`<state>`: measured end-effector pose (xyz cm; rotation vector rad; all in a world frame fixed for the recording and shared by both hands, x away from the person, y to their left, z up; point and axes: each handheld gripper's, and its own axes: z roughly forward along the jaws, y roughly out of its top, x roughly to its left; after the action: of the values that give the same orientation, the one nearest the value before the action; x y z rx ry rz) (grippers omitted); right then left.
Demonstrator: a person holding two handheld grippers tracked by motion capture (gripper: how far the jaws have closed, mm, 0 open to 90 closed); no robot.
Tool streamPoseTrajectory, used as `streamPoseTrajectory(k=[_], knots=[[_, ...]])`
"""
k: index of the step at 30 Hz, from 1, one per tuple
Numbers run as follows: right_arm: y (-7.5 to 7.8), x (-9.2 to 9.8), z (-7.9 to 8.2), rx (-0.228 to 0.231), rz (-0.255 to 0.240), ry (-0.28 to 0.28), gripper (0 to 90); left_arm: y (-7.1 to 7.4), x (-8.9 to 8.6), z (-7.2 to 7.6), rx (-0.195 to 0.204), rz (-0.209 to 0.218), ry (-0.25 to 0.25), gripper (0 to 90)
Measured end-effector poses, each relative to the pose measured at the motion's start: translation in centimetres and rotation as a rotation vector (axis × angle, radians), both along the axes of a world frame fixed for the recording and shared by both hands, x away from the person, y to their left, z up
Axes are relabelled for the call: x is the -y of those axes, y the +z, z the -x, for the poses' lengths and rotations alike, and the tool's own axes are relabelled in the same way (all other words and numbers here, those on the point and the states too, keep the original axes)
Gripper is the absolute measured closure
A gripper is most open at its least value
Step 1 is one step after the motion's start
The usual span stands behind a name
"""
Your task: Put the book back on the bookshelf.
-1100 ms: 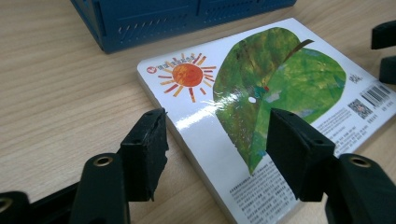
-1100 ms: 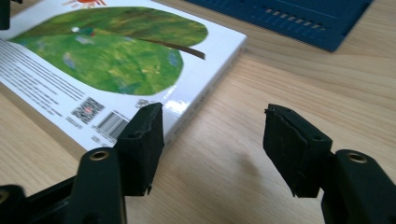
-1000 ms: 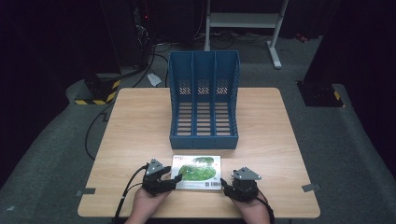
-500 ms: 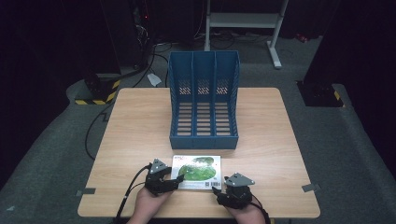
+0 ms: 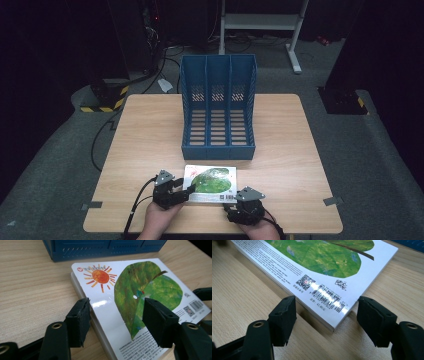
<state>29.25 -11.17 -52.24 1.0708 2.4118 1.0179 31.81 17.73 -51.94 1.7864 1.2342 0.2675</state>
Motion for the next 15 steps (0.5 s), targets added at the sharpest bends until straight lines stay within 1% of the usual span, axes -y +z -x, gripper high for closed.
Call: streamPoseTrajectory(k=[4, 5, 7, 8, 10, 12, 13, 15], knots=[[0.0, 0.0, 0.0, -0.001, -0.002, 0.001, 31.8, 0.3, -0.1, 0.2, 0.025, 0.032, 0.006, 40.1], [0.0, 0.0, 0.0, -0.001, -0.001, 0.001, 31.8, 0.3, -0.1, 0.2, 0.025, 0.039, 0.005, 40.2], [0.0, 0.0, 0.0, -0.002, 0.001, -0.001, 31.7, 0.4, -0.2, 0.3, 0.036, 0.043, 0.005, 40.3], [0.0, 0.0, 0.0, -0.002, 0.002, -0.001, 31.7, 0.4, -0.2, 0.3, 0.035, 0.033, 0.002, 40.7], [0.0, 0.0, 0.0, -0.002, 0.002, -0.001, 31.7, 0.2, -0.1, 0.2, 0.021, 0.006, 0.0, 40.8], [0.0, 0.0, 0.0, -0.001, 0.002, 0.0, 31.6, -0.3, 0.2, 0.0, -0.018, -0.029, -0.002, 40.3], [0.0, 0.0, 0.0, 0.003, 0.003, 0.001, 31.6, -0.6, 0.3, -0.1, -0.036, -0.038, -0.005, 39.7], [0.0, 0.0, 0.0, 0.002, 0.003, 0.0, 31.6, -0.6, 0.2, -0.2, -0.04, -0.033, -0.004, 39.3]])
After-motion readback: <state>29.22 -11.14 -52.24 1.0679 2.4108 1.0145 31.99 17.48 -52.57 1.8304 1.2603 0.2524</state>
